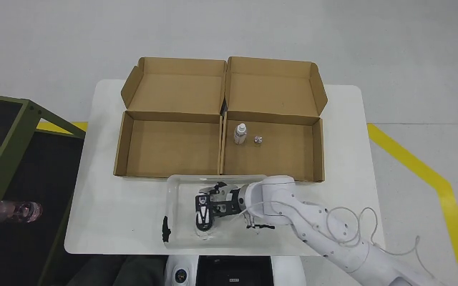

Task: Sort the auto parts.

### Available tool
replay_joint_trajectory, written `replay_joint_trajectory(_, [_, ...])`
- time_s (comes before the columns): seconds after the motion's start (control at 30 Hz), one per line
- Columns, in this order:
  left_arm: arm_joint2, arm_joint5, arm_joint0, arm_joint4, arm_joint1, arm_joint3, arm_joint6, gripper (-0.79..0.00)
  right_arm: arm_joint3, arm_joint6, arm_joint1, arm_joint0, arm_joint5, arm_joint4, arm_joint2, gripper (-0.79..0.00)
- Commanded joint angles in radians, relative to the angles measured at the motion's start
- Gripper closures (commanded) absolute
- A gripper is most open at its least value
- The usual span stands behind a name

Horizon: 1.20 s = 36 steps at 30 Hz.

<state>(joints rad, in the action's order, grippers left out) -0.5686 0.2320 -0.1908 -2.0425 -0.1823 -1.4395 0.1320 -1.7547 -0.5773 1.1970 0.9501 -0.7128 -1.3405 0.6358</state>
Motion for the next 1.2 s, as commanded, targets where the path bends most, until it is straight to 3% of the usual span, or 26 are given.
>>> replay_joint_trajectory(0.0, [0.000,0.000,0.000,0.000,0.000,0.000,0.000,-0.785,-0.017,0.019,-0.003,0.007,-0.009,0.009,0.014,0.000])
replay_joint_trajectory(0.63, [0.000,0.000,0.000,0.000,0.000,0.000,0.000,-0.785,-0.083,0.232,-0.035,0.087,-0.079,0.108,0.162,0.000])
replay_joint_trajectory(1.17, [0.000,0.000,0.000,0.000,0.000,0.000,0.000,-0.785,-0.090,0.315,-0.051,0.108,-0.083,0.162,0.269,0.000])
